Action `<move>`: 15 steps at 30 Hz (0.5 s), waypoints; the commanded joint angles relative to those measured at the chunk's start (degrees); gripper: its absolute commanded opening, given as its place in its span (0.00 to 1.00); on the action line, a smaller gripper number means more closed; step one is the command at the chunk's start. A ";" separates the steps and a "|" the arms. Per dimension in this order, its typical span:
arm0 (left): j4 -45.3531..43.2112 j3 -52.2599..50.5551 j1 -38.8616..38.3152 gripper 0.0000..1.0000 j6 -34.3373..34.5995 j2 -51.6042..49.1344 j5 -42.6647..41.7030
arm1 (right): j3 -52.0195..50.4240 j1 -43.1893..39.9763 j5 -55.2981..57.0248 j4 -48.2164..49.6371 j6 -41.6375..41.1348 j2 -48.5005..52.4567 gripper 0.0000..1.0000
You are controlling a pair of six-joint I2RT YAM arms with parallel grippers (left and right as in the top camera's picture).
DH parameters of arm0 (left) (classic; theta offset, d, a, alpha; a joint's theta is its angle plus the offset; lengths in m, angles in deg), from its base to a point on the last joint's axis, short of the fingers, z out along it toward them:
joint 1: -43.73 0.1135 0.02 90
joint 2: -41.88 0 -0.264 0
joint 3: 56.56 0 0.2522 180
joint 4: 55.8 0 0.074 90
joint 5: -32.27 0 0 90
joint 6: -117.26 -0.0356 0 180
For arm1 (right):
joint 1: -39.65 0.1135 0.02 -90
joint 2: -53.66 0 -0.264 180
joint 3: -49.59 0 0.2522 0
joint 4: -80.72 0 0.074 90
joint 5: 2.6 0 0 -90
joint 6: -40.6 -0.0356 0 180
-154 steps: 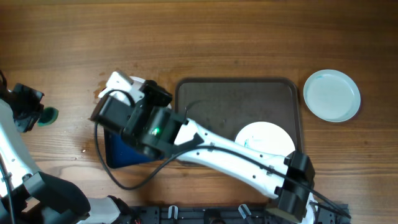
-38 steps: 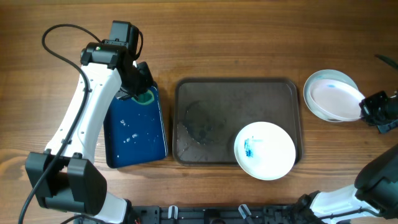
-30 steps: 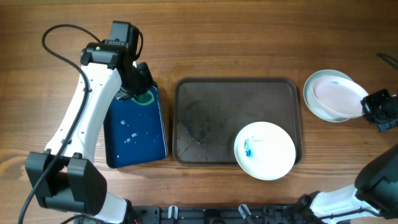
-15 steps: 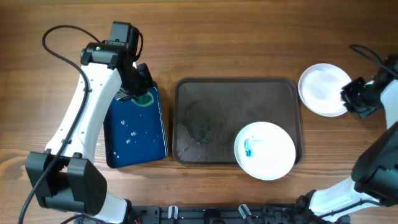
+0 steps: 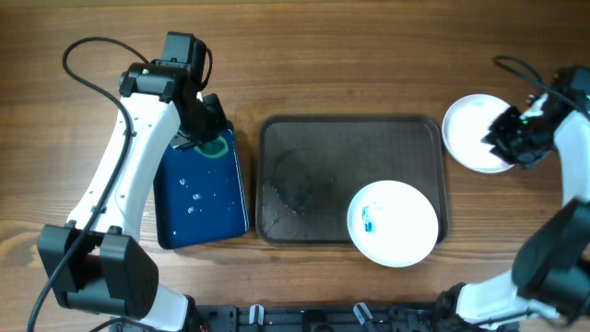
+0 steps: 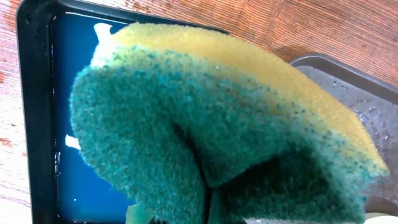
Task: Clean dirty plates on tray and stack at the side
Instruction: 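Release the plate and move the right gripper to the last stained plate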
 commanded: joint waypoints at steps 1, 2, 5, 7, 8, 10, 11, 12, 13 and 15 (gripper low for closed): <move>-0.22 0.02 -0.26 0.04 0.31 -0.44 0.79 | 1.01 6.95 4.33 -5.60 -2.86 -7.96 0.29; -0.26 0.02 -0.26 0.04 0.31 -0.44 0.79 | 0.63 8.35 5.49 -6.99 -3.82 -8.98 0.30; -0.48 0.02 -0.26 0.04 0.24 -0.44 0.79 | -0.72 11.45 6.95 -10.40 -6.88 -11.63 0.30; -0.70 0.02 -0.26 0.04 -0.17 -0.44 0.79 | -2.38 12.85 7.02 -11.56 -8.98 -13.42 0.32; -0.85 0.02 -0.26 0.04 -0.66 -0.44 0.76 | -3.72 13.35 7.39 -12.46 -10.56 -14.51 0.32; -0.87 0.02 -0.26 0.04 -1.01 -0.44 0.79 | -6.29 13.79 7.50 -13.16 -11.69 -16.15 0.34; -0.87 0.02 -0.26 0.04 -1.22 -0.44 0.76 | -8.33 13.84 7.28 -13.70 -12.83 -17.20 0.35; -0.87 0.02 -0.26 0.04 -1.22 -0.44 0.79 | -9.94 13.84 7.21 -14.01 -13.31 -17.94 0.35; -0.90 0.02 -0.26 0.04 -1.20 -0.44 0.76 | -11.74 13.84 6.67 -14.16 -13.60 -18.69 0.35; -0.92 0.02 -0.26 0.04 -1.20 -0.44 0.79 | -15.61 13.84 4.15 -14.27 -14.36 -20.24 0.35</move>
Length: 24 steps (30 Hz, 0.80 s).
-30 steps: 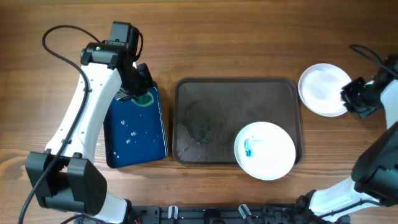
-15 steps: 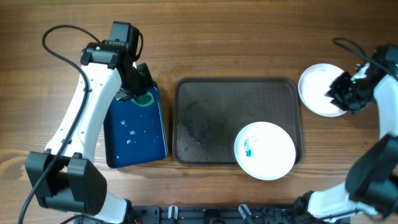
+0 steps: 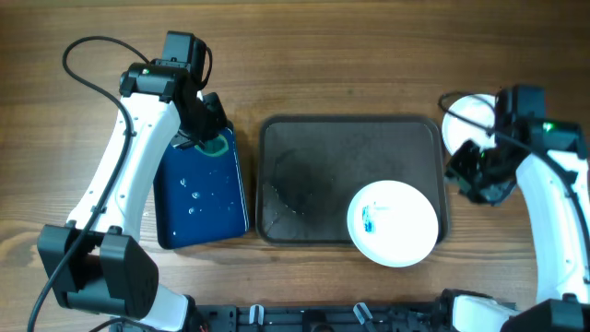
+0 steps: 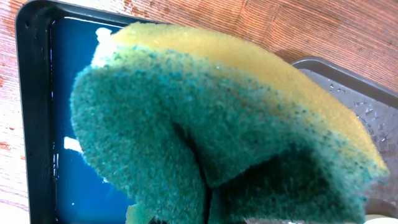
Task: Clean dirty plates on tray and stack at the side
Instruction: 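Release the plate and move the right gripper to the last stained plate, then grip the last stained plate's rim and drag it toward the tray center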
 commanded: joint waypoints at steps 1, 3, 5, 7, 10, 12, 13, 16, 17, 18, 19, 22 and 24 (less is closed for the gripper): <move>-0.26 0.02 -0.26 0.04 -1.16 -0.44 0.79 | -6.54 0.31 -2.08 -0.42 -3.32 -3.32 0.35; -0.59 0.02 -0.26 0.04 -1.16 -0.44 0.76 | -9.77 0.72 -2.54 -0.20 -3.76 -4.55 0.35; -0.85 0.02 -0.26 0.04 -1.16 -0.44 0.76 | -12.35 1.66 -2.34 0.07 -4.87 -5.22 0.36; -1.01 0.02 -0.26 0.04 -1.16 -0.44 0.76 | -14.49 2.93 -2.51 1.18 -6.38 -5.27 0.36; -1.01 0.02 -0.26 0.04 -1.16 -0.44 0.76 | -17.79 5.16 -3.78 4.20 -8.24 -5.27 0.43; -0.98 0.02 -0.26 0.04 -1.16 -0.44 0.76 | -20.70 6.91 -4.55 6.95 -10.51 -5.20 0.42; -0.98 0.02 -0.26 0.04 -1.16 -0.44 0.76 | -22.93 8.22 -5.27 9.18 -12.35 -5.20 0.40; -0.83 0.02 -0.26 0.04 -1.16 -0.44 0.76 | -26.56 10.27 -7.50 12.98 -14.40 -5.16 0.31; -0.79 0.02 -0.26 0.04 -1.16 -0.44 0.76 | -27.43 10.78 -7.52 13.73 -15.19 -5.16 0.29; -0.79 0.02 -0.26 0.04 -1.16 -0.44 0.76 | -27.85 11.08 -7.48 13.94 -15.23 -5.16 0.29; -0.79 0.02 -0.26 0.04 -1.16 -0.44 0.76 | -28.00 11.15 -7.48 14.03 -15.23 -5.16 0.30; -0.76 0.02 -0.26 0.04 -1.14 -0.44 0.76 | -28.00 11.13 -7.26 14.01 -15.08 -5.16 0.36; -0.66 0.02 -0.26 0.04 -1.14 -0.44 0.76 | -28.00 11.13 -7.30 14.08 -15.08 -5.16 0.36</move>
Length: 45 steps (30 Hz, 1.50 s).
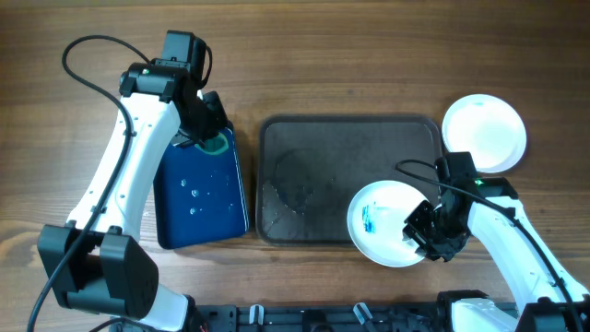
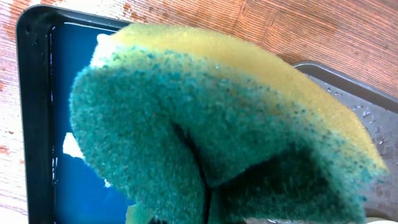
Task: Clean dirty plates on tray and stack at the side
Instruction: 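Grip the last stained plate's rim and drag it toward the tray center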
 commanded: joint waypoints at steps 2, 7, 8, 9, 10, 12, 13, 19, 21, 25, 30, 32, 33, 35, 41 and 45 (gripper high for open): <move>0.13 0.02 -0.26 0.04 -1.14 -0.44 0.59 | -0.37 0.26 -1.05 0.33 -1.14 -0.68 0.36; 0.09 0.02 -0.26 0.04 -1.14 -0.44 0.59 | 6.10 0.26 4.90 -4.59 4.74 -0.79 0.29; 0.09 0.02 -0.26 0.04 -1.14 -0.44 0.59 | 8.13 0.28 7.34 -6.91 4.68 -0.85 0.29; 0.11 0.02 -0.26 0.04 -1.14 -0.44 0.59 | 10.05 0.28 9.27 -8.98 4.68 -1.20 0.29; 0.13 0.02 -0.26 0.04 -1.16 -0.44 0.59 | 11.63 0.31 10.82 -10.84 4.52 -1.64 0.31; 0.13 0.02 -0.26 0.04 -1.14 -0.44 0.59 | 13.31 0.28 11.58 -13.79 2.89 -3.23 0.36; 0.11 0.02 -0.26 0.04 -1.16 -0.44 0.59 | 13.14 0.28 11.61 -14.88 1.62 -3.96 0.37; 0.11 0.02 -0.26 0.04 -1.18 -0.44 0.59 | 8.11 0.28 10.05 -16.15 -0.37 -4.76 0.40; 0.11 0.02 -0.26 0.04 -1.38 -0.44 0.59 | 4.15 0.28 7.45 -12.37 -0.85 -4.76 0.40; 0.13 0.02 -0.26 0.04 -1.38 -0.44 0.59 | -0.83 0.28 4.66 -6.19 -2.40 -4.72 0.40; 0.13 0.02 -0.26 0.04 -1.36 -0.44 0.59 | -1.44 0.28 4.66 -0.96 -2.78 -4.61 0.41; 0.20 0.02 -0.26 0.04 -1.36 -0.44 0.57 | -1.53 0.28 4.87 0.68 -2.78 -3.98 0.43; 0.31 0.02 -0.26 0.04 -1.36 -0.44 0.59 | -1.73 0.28 5.05 1.53 -2.75 -3.54 0.44; 0.52 0.02 -0.26 0.04 -1.36 -0.44 0.59 | -2.75 0.28 5.05 3.13 -2.78 -2.40 0.44; 1.25 0.02 -0.26 0.04 -1.36 -0.44 0.57 | -5.62 0.28 4.59 7.67 -2.45 0.66 0.17; 1.40 0.02 -0.26 0.04 -1.36 -0.44 0.59 | -5.60 0.28 2.43 11.96 -0.09 0.74 0.04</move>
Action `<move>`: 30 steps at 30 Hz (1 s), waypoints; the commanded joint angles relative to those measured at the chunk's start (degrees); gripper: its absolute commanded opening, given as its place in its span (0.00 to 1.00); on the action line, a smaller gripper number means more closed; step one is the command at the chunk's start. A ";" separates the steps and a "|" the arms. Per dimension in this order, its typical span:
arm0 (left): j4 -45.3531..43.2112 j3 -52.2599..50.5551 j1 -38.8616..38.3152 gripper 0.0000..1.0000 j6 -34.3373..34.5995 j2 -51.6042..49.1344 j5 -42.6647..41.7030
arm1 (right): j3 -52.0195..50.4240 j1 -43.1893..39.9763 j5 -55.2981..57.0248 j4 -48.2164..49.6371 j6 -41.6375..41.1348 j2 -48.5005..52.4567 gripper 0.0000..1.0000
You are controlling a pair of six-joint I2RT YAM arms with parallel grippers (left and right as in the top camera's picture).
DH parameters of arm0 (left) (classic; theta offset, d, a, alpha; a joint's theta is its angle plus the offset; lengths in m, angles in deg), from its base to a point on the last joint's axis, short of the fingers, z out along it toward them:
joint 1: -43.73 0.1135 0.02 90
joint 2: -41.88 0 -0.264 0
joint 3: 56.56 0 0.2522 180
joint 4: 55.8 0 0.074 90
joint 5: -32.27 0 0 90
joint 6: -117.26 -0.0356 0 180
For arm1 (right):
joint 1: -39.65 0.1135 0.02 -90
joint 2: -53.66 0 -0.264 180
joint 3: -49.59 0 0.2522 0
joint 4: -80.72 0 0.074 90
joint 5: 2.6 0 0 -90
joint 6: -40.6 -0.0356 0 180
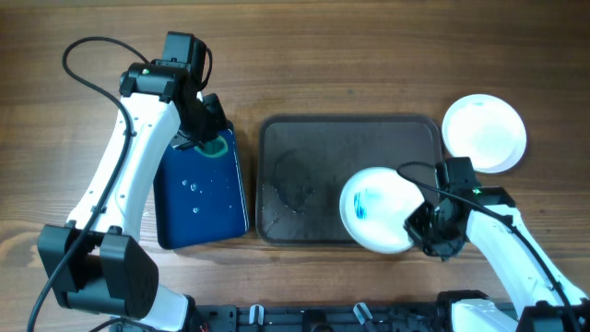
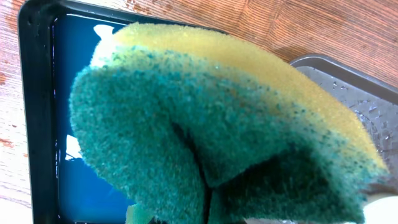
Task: Clean dirty plates on tray and stack at the side
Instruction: 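Grip the last stained plate's rim and drag it toward the tray center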
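A white dirty plate (image 1: 371,208) with blue smears sits over the front right of the dark tray (image 1: 313,157), tilted with its right side raised. My right gripper (image 1: 426,224) is shut on that plate's right rim. A clean white plate (image 1: 485,133) lies on the table to the right of the tray. My left gripper (image 1: 210,138) holds a green and yellow sponge (image 2: 211,118) over the far end of the blue water tray (image 2: 78,180). The sponge hides the left fingers in the left wrist view.
The blue water tray (image 1: 198,189) lies just left of the dark tray, with wet patches on the dark tray's left half (image 1: 286,189). The left arm reaches over the table's left side. A black rail (image 1: 304,318) runs along the front edge.
The dirty plate has shifted a little left and toward the back of the tray, and it now tilts up at my right gripper. The left gripper and sponge have not moved.
My right gripper was over the clean plate at the table's right. Then it was beside that plate, near the tray's right edge. Then it was at the dirty plate's right rim. Now the plate is tipped up in it. The left arm held the sponge still throughout.
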 commanded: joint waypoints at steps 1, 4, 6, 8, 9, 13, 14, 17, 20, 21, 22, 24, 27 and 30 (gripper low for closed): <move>0.13 0.02 -0.26 0.04 -1.31 -0.44 0.57 | -1.53 0.31 -1.33 3.65 2.47 1.46 0.04; 0.13 0.02 -0.26 0.04 -1.31 -0.44 0.52 | -1.44 0.31 -3.65 8.11 5.64 1.46 0.04; 0.15 0.02 -0.26 0.04 -1.36 -0.44 0.50 | -1.44 0.31 -5.90 11.93 8.98 1.46 0.05; 0.07 0.02 -0.26 0.04 -3.10 -0.44 0.13 | -1.44 0.31 -7.54 15.21 11.26 1.46 0.04; 0.07 -0.02 -0.26 0.04 -3.87 -0.46 0.13 | -1.44 0.31 -7.87 16.55 11.63 1.46 0.04; -1.51 -1.86 -0.20 0.04 -4.33 -0.46 1.07 | -1.44 0.31 -10.19 20.33 11.96 1.46 0.04; -2.51 -2.97 -0.20 0.04 -4.33 -0.46 1.66 | -1.44 0.31 -10.21 20.61 11.96 1.46 0.04; -6.51 -7.98 -0.20 0.04 -4.04 -0.59 1.86 | -1.44 0.31 -10.64 21.09 12.61 1.51 0.04; -10.25 -14.03 -0.20 0.04 -2.49 -1.01 1.86 | -1.44 0.31 -11.50 21.42 14.12 2.03 0.04; -11.80 -16.63 -0.20 0.04 -2.10 -1.31 1.60 | -1.44 0.31 -11.69 21.42 14.14 2.25 0.04; -12.92 -18.67 -0.20 0.04 -1.53 -1.49 1.60 | -1.44 0.31 -12.00 21.46 14.49 2.45 0.04; -15.32 -23.43 -0.20 0.04 -0.57 -2.16 0.81 | -1.44 0.31 -12.76 21.88 15.56 2.99 0.04; -17.49 -26.93 -0.20 0.04 0.66 -2.91 0.55 | -1.44 0.31 -12.76 22.14 15.61 3.13 0.04; -21.00 -30.05 -0.20 0.04 1.27 -3.61 0.52 | -1.44 0.31 -12.83 22.29 15.58 3.13 0.04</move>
